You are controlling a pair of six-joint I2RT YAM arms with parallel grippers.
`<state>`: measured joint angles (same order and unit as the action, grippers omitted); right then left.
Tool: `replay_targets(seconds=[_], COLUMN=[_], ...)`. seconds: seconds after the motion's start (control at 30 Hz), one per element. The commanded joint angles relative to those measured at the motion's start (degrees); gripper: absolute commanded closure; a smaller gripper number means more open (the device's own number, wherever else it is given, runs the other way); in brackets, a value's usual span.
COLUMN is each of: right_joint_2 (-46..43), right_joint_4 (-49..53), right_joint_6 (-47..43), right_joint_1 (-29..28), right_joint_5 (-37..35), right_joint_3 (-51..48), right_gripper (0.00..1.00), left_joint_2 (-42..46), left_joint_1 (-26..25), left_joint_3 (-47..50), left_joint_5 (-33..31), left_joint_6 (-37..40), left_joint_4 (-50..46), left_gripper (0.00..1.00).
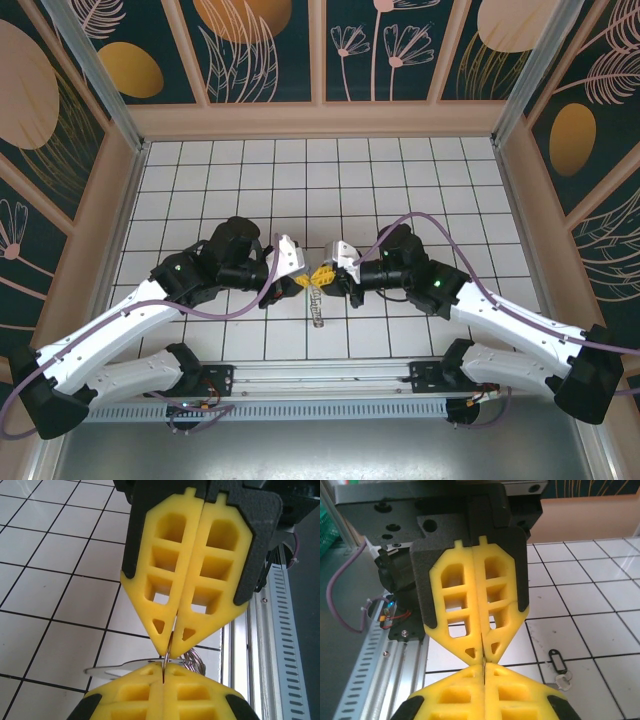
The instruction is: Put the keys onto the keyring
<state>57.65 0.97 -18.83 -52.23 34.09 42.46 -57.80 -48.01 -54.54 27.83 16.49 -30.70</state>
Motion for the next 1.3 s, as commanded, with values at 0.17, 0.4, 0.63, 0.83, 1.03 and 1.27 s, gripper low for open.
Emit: replay_targets(seconds=[0.17, 0.4, 0.63, 0.83, 1.03, 1.27], right_joint_2=[-1.77, -5.90, -9.20, -8.39, -4.83, -2.64], right_joint_4=[-2.91, -11.39, -37.54, -48.23, -58.39, -61.29], right_joint_6=[0.28, 5.23, 20.23, 25.37, 28.64, 29.20], right_joint_1=[-0.36, 0.54, 4.06, 4.24, 4.25, 4.24], right_joint_5=[-0.72, 4.25, 13.75, 14.28, 13.66, 12.40], right_joint_3=[0.62, -3.48, -13.43, -16.79, -18.67, -19.43], right_gripper=[1.00, 1.00, 1.00, 1.00, 1.00, 1.00], left_joint_2=[3.00, 10.42, 18.37, 19.45, 16.79, 16.92], left_joint_1=[-0.31, -0.26, -0.29, -0.33, -0.28, -0.31], left_joint_3=[2.08, 10.26, 16.70, 23.04, 22.47, 21.94], left_joint_5=[1.79, 4.18, 5.10, 5.72, 6.18, 6.97], left_joint_6=[-0.28, -9.26, -19.07, -25.95, -25.46, -24.82], left_joint_4=[3.73, 18.20, 32.21, 47.29, 48.17, 47.57], left_gripper=[1.00, 0.75, 0.71, 0.64, 0.63, 0.63])
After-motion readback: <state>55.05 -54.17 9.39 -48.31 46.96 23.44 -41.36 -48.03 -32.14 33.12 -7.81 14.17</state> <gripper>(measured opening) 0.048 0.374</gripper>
